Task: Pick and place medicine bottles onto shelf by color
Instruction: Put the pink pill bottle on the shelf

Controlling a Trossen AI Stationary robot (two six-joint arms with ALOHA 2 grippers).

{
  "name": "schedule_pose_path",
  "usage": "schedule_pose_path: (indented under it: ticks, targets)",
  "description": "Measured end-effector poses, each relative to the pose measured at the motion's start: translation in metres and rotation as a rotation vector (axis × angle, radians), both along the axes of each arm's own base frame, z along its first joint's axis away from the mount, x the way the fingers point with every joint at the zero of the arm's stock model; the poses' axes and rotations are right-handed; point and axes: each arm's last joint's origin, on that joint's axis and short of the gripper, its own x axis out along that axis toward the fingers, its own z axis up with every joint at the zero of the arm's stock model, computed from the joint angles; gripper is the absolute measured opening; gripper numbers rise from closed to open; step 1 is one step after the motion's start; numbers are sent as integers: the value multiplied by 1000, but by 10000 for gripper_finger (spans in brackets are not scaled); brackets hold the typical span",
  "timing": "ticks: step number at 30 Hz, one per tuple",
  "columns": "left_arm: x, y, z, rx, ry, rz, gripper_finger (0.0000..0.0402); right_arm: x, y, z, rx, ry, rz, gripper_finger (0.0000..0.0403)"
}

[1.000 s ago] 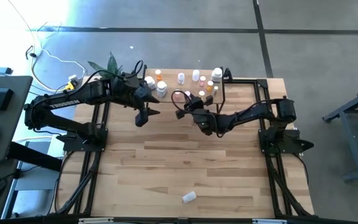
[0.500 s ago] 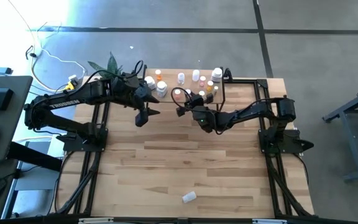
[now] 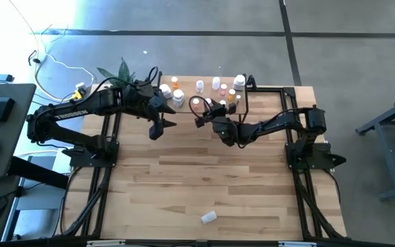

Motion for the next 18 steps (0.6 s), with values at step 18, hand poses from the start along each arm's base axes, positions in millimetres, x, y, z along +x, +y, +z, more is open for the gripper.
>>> schedule_pose_path:
  ticks: [18]
  targets:
    - [0, 0, 0, -2, 0, 2, 232, 0, -5, 3, 6, -51, -1, 150]
